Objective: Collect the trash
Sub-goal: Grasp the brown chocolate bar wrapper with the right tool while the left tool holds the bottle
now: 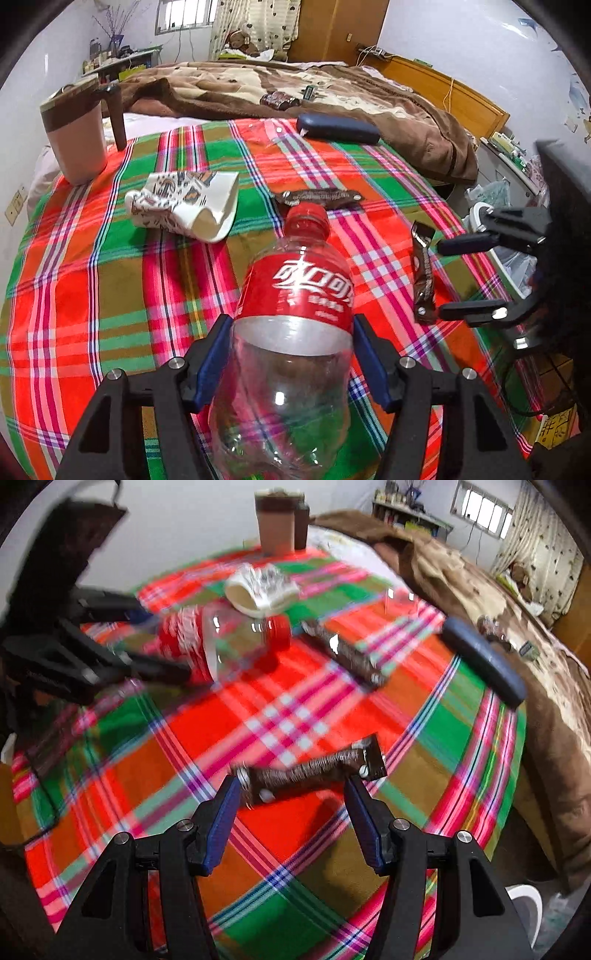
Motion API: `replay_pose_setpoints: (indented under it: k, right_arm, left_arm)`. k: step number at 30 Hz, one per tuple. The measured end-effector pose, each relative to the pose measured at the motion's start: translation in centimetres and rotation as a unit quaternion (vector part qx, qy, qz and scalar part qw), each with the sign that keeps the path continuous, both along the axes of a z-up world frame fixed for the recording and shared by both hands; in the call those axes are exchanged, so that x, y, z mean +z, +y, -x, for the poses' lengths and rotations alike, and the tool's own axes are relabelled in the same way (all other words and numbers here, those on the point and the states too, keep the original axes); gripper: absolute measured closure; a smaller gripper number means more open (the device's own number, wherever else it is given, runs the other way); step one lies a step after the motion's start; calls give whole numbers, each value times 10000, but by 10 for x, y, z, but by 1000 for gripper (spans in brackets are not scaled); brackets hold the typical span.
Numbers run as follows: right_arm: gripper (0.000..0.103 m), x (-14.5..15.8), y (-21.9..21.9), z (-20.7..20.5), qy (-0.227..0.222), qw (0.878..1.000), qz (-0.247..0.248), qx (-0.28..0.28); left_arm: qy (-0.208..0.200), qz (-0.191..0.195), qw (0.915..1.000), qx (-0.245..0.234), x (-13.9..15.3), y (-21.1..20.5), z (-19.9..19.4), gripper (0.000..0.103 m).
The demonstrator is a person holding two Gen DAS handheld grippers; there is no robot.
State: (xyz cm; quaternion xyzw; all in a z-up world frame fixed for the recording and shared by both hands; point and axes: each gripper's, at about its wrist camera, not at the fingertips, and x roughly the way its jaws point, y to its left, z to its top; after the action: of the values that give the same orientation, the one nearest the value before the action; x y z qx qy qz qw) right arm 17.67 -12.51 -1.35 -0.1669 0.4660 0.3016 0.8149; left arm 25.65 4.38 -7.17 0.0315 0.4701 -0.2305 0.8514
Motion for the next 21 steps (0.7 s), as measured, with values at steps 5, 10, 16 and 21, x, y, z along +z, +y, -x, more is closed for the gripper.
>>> replay_pose_setpoints:
  k: [5,10,16,21]
  right_arm:
    - [43,-14,-19,-20,820,9844,-852,-1306]
    - [43,-28,-27,-29,823,9668,-1280,-2053]
    - [66,-27,-9,-23,372,9719,-649,-2234]
    - [83,-25,-20,-15,178,9683,-533,-2432]
  left_arm:
    - [85,49,9999,105,-5,4,0,38]
    - [49,42,9999,152,-2,5,-2,38]
    - [54,293,9993,242,3,2,-10,38]
    - [1,278,9992,290,6,-6,-14,41]
